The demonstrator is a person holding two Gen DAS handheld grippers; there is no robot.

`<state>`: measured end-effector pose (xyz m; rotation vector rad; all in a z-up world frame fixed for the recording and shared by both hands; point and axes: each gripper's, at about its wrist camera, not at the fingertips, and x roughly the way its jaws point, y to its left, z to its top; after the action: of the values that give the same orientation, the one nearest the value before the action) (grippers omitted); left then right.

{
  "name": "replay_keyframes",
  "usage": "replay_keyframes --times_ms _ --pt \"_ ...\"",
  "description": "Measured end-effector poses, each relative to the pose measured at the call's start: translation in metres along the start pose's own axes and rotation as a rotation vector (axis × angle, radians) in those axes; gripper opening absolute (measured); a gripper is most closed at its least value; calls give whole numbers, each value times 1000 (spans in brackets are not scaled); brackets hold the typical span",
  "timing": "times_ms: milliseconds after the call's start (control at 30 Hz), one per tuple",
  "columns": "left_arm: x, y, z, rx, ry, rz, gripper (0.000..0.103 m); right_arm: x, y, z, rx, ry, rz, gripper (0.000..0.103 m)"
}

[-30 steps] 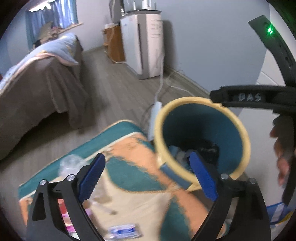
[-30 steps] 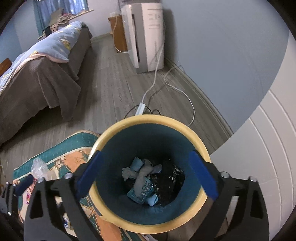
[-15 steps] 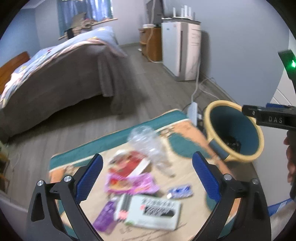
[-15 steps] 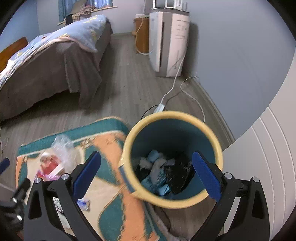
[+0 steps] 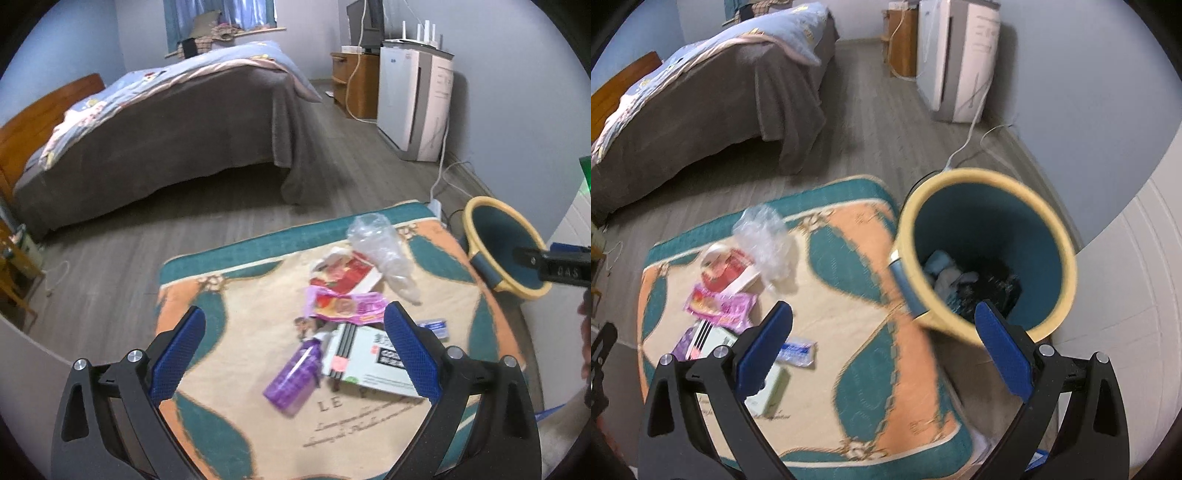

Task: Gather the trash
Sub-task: 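Move both open tools back over the cushion toward the bottle and box, then grasp the white COLTALIN box with the right tool while the left grasps the purple spray bottle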

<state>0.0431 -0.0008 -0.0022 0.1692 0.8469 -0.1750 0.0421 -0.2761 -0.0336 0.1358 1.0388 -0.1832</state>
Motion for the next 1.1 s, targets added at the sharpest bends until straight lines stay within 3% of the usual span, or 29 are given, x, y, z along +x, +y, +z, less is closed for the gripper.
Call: replay_keyframes --times_ms 200,600,733,933,1100 --pt "11 8 -3 0 28 17 96 16 7 -4 -13 32 53 97" --pt "39 21 -16 6 120 41 96 50 13 -17 -24 138 32 97" --pt "50 26 -19 -1 168 61 96 56 38 -22 -98 156 70 97" --pt "42 43 -17 -55 145 45 96 64 94 -37 -311 180 194 97" --pt "47 55 -22 -64 171 46 96 76 132 -57 -466 258 254 97"
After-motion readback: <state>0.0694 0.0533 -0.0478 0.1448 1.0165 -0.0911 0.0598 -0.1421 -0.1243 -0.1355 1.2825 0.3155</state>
